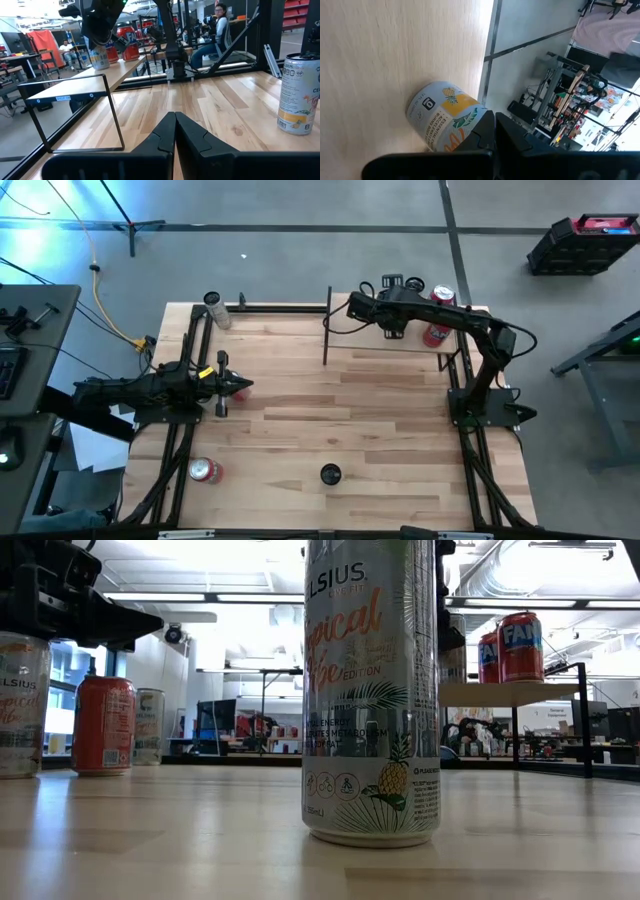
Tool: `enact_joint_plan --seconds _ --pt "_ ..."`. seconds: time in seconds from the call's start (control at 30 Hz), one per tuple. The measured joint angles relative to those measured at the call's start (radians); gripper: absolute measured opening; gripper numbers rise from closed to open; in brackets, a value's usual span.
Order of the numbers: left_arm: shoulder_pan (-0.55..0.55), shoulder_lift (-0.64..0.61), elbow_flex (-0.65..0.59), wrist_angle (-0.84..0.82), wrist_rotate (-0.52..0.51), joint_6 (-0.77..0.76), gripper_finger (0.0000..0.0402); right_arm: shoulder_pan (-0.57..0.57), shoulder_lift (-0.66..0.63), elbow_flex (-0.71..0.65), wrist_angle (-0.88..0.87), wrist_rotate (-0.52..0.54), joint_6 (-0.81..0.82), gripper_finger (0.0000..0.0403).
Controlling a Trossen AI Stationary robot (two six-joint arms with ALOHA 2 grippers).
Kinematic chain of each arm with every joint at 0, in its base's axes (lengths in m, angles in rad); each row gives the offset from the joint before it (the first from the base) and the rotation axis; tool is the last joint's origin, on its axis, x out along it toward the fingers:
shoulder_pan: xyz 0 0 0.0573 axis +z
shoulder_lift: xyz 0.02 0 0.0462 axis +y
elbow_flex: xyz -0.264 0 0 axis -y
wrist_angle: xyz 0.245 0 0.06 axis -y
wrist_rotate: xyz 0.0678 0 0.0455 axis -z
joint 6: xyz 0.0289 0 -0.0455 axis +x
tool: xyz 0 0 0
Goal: Place canned beverage on shelf
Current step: Put the white soda can on the shelf
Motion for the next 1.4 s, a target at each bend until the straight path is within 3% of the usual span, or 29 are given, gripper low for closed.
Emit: enact_joint_plan --seconds 0.43,0.57,0.73,0.9,1.03,1.4 --pt "0.0 0.0 0.0 0.0 0.0 0.0 0.0003 0.053 -0.039 -0.001 0.035 0.029 -0.029 0.0" --pt "0.0 0.0 0.0 0.0 0.0 0.0 0.0003 0.101 -0.096 -0.001 0.035 -0.065 0.008 0.0" --pt "0.0 0.0 0.0 0.0 0.0 0.0 0.0003 0.138 -0.191 -0.001 0.023 -0.22 0.186 0.0" --pt "0.0 0.0 0.0 0.0 0.0 0.0 0.0003 0.148 -0.272 -0.001 -0.027 -0.238 0.564 0.0" --pt "0.0 0.0 0.0 0.0 0.0 0.0 0.0003 0.092 -0.315 -0.001 -0.103 -0.249 0.752 0.0" --pt "0.0 0.0 0.0 0.0 0.0 0.0 0.0003 -0.102 -0.392 0.0 -0.076 -0.392 0.784 0.0"
